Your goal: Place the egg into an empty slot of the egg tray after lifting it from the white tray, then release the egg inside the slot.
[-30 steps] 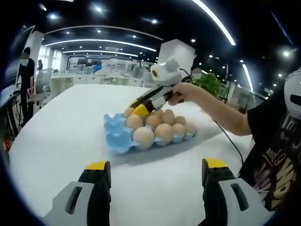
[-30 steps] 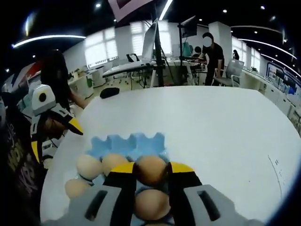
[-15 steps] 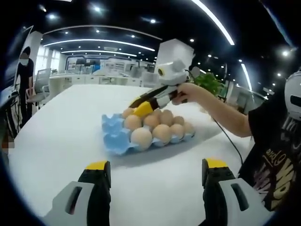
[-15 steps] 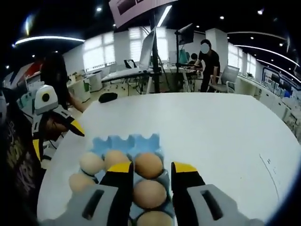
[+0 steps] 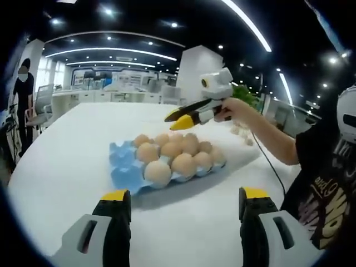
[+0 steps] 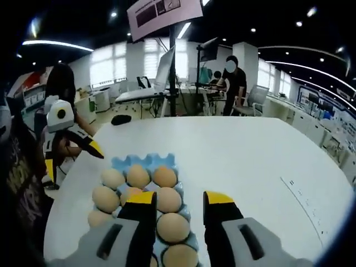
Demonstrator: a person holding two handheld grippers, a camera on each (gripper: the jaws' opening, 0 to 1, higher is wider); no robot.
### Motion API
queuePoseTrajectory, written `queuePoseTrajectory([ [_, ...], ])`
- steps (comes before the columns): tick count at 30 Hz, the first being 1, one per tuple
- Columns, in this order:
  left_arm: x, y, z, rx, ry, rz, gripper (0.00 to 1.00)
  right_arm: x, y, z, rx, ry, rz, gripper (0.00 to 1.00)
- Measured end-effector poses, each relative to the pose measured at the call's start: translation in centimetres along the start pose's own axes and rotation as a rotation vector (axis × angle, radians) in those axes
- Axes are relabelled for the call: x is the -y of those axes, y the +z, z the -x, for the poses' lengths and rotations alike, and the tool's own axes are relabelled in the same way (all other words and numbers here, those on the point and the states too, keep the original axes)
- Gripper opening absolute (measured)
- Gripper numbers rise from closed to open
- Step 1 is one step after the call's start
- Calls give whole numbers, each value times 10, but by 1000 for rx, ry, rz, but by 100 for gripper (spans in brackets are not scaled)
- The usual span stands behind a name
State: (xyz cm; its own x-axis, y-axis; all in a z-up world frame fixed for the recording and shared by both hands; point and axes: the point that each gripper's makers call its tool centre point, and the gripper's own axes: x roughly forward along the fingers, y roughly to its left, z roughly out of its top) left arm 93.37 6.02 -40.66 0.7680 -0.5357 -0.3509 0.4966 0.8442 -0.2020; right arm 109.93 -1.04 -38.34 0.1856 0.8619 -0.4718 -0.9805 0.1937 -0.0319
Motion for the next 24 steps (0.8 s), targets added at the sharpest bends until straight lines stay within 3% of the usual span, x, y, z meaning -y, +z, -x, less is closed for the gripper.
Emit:
queuePoseTrajectory([
  [15,18,8,-13,-9,-35,-36,81,26,-29,77,10,-129,-36,34],
  [24,23,11,-16,-14,-38,-48,81,43,-45,108,-1,-191,-53,34],
])
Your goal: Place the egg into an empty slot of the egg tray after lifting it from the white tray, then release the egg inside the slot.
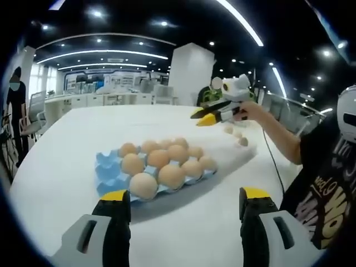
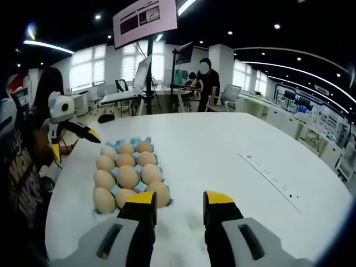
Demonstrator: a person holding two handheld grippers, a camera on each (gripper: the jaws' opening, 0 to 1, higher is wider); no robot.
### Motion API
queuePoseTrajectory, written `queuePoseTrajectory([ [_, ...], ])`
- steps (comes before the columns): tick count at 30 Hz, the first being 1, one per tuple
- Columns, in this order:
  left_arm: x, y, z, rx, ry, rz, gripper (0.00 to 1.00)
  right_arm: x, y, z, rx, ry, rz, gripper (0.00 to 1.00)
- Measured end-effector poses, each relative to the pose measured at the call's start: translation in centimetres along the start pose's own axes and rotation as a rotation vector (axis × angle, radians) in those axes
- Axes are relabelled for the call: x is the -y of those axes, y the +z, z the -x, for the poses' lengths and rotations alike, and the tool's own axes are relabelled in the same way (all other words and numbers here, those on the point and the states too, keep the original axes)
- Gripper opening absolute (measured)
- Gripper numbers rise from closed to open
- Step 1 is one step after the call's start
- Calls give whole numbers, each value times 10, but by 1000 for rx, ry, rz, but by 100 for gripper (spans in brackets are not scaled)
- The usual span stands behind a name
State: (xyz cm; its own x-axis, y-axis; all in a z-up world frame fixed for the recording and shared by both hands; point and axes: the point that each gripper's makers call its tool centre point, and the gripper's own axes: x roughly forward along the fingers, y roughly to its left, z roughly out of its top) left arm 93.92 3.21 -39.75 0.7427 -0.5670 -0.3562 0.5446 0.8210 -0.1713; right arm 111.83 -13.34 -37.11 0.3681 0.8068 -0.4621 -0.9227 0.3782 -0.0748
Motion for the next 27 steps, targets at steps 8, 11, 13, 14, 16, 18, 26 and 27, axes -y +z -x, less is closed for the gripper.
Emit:
queuePoseTrajectory([
  [8,4,0,-4,-12,-4,-7,81,13,-13,18,4,-43,-29,34],
  [11,5,1,-6,-15,-8,-13,81,20,-20,27,2,-63,-45,34],
  [13,6,1,-6,-15,-8,-12,82,17,-26,32,-6,-78,-49,34],
  [14,6,1,-7,-16,-9,-13,82,19,-27,34,-4,-84,-55,34],
  [16,6,2,-8,-17,-9,-14,82,23,-33,37,-9,-87,-65,34],
  [18,7,1,-10,-18,-12,-12,82,30,-38,41,-23,-107,-65,34],
  [26,10,1,-13,-28,-19,-18,82,46,-52,56,-33,-125,-93,34],
  [27,10,1,-13,-28,-17,-18,82,48,-53,58,-31,-124,-100,34],
])
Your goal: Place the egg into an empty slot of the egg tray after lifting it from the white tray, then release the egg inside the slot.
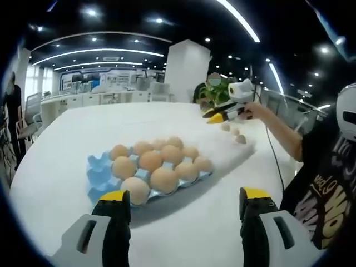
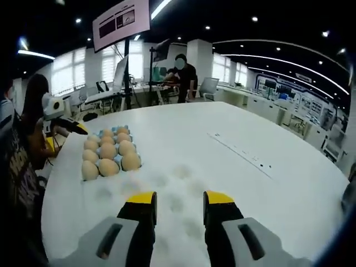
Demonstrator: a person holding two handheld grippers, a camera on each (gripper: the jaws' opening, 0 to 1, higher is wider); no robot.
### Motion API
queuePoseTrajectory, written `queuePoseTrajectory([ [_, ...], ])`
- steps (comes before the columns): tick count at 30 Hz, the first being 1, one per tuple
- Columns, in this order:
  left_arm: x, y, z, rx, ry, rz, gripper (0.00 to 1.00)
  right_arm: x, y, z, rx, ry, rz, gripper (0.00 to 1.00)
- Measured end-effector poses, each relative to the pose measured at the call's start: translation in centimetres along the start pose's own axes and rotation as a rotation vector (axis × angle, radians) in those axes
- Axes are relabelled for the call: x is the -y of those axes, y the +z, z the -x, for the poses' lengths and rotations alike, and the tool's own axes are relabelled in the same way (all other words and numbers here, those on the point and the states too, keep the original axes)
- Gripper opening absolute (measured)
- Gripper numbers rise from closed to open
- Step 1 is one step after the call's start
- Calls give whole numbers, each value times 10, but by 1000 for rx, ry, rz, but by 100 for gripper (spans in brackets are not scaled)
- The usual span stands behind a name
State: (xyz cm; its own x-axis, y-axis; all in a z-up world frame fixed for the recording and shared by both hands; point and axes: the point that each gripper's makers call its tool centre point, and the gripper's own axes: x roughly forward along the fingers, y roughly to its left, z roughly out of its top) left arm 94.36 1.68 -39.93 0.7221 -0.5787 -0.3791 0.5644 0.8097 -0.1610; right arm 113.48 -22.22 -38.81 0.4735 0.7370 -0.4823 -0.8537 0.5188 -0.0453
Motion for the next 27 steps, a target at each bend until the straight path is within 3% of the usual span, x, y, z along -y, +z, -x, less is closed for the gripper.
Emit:
queuePoseTrajectory([
  [27,4,2,-7,-3,-12,-6,81,53,-61,51,-78,-132,-122,32],
])
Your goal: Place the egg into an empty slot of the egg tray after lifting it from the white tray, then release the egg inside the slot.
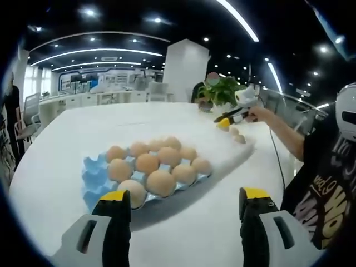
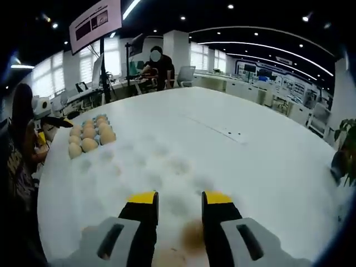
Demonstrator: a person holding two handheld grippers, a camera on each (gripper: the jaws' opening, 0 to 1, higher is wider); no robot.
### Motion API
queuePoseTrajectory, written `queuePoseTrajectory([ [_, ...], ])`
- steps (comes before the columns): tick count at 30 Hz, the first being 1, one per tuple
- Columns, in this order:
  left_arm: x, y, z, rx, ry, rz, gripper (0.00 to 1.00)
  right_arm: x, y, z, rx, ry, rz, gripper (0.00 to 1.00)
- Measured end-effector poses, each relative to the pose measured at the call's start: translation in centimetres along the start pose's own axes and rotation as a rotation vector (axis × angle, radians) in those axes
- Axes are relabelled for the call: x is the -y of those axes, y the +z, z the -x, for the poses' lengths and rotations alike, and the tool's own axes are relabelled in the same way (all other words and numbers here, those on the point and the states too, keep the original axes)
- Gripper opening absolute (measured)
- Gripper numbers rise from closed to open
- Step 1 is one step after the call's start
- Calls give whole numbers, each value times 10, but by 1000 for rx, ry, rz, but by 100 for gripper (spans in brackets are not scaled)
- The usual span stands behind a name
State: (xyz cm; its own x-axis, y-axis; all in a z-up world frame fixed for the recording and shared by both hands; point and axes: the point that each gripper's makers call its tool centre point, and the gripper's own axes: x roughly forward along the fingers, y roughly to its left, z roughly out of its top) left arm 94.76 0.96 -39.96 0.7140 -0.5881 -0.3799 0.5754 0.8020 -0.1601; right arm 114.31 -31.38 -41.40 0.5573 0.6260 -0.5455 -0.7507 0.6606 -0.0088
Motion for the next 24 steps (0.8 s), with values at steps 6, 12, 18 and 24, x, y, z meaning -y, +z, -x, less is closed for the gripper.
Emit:
queuePoseTrajectory([
  [6,0,1,0,5,-3,0,81,8,-6,10,-2,-23,-23,32],
  [12,0,1,0,8,-6,-2,81,14,-14,19,-15,-49,-35,32],
  [18,0,1,0,11,-7,-3,81,21,-28,21,-66,-84,-26,32],
  [24,1,1,-1,13,-6,-3,81,22,-29,16,-49,-64,-90,32],
])
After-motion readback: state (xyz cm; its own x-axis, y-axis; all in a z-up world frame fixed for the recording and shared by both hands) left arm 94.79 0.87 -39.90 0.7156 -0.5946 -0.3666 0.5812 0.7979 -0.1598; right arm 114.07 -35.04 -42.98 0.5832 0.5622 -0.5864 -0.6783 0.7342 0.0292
